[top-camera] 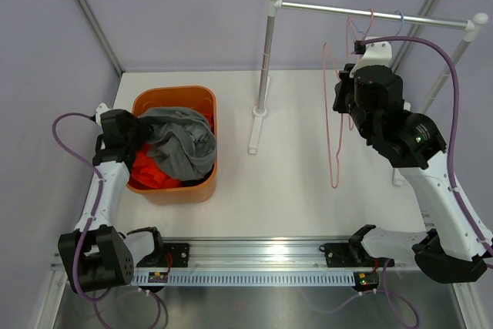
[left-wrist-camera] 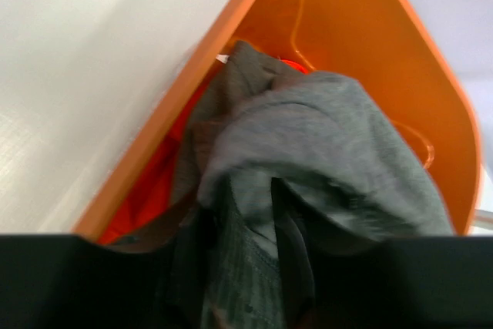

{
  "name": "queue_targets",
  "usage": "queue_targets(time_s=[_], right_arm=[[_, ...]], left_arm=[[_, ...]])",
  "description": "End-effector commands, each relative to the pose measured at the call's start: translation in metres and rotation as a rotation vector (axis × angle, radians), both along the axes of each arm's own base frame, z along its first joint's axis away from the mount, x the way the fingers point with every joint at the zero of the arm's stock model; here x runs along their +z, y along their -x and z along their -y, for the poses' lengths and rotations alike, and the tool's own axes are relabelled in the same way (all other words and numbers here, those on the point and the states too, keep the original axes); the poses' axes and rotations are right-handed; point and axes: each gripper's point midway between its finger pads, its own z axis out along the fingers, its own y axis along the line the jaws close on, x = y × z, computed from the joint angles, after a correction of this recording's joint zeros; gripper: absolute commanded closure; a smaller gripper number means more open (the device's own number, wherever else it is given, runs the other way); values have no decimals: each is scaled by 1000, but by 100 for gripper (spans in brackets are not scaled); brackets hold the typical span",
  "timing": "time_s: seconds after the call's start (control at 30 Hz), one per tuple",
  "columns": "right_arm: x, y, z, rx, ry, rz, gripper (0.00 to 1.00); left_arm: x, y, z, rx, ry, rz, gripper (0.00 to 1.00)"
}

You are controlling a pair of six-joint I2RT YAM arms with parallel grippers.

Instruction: Remove the shorts from the hanger

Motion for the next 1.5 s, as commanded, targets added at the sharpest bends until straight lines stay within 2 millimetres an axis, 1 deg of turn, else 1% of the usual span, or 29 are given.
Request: queue_targets(time_s=[0.0,0.03,0.07,0.1,0.13,0.17,0.33,0.43,0.47,0.5,0.53,0.6,0.63,0.67,0.7,0.73,0.77,0.8,0.83,0.87,0.9,1.0,1.03,1.07,1.23,1.3,1.33,1.37,1.47], right_arm=[[2,1,2,-3,-20,7,100],[1,1,2,-3,-21,6,100],[0,1,1,-1,-22,4,100],[0,1,0,1,-23,2,100],[-1,0,-1,6,-23,-1,100],[-1,0,-2,7,-24,0,100],[1,-3,-4,23,-20,-4,100],[2,-10,-12,75,-32,-10,100],[1,-14,-14,96,-22,-12,100],[0,-17,-15,110,-27,-12,100],[-1,-24,-17,148,-39,-16,100],[-1,-31,-21,195,-55,-19,100],[0,-34,-30,255,-67,-15,100],[-3,-44,-25,248,-73,-24,100],[-3,-49,-26,262,-74,-28,100],[5,-52,-30,296,-86,-11,100],[0,-60,-35,322,-93,-29,100],[2,-67,-27,314,-102,-27,100],[4,-69,-36,377,-122,-29,100],[7,-80,-32,381,-131,-26,100],[8,-84,-32,386,-139,-26,100],[12,-103,-28,387,-157,-31,100],[20,-105,-30,409,-175,-17,100],[17,-113,-31,406,-181,-29,100],[27,-122,-49,500,-214,-10,100],[25,-128,-46,472,-211,-19,100],[32,-129,-45,463,-214,-6,100],[27,-136,-44,449,-214,-24,100],[27,-147,-39,390,-234,-25,100]], left_arm=[[45,-15,8,-37,31,134,50],[50,-13,9,-42,30,140,42],[54,-12,9,-43,27,146,21],[67,-12,10,-48,17,173,12],[71,-10,10,-52,9,172,1],[77,-9,10,-57,2,183,1],[127,-4,16,-111,-43,260,1],[148,6,17,-135,-90,296,1],[163,12,18,-152,-121,332,1],[170,14,20,-166,-133,350,1],[183,16,28,-212,-141,388,1],[195,19,35,-275,-177,413,1],[200,21,45,-334,-175,424,1],[202,22,48,-356,-182,420,1],[211,24,52,-374,-206,430,1],[213,27,64,-417,-208,435,1],[216,29,71,-444,-220,446,1],[216,32,85,-493,-219,458,1],[220,36,91,-510,-231,478,1],[219,38,102,-546,-238,482,1],[218,38,100,-542,-250,482,1],[209,38,112,-589,-255,455,1],[205,39,117,-610,-248,451,1],[203,40,119,-618,-250,450,1],[191,43,126,-653,-250,433,1],[190,44,127,-660,-246,435,1],[189,44,128,-666,-244,437,1],[186,45,129,-669,-242,434,1],[185,45,130,-676,-238,434,1]])
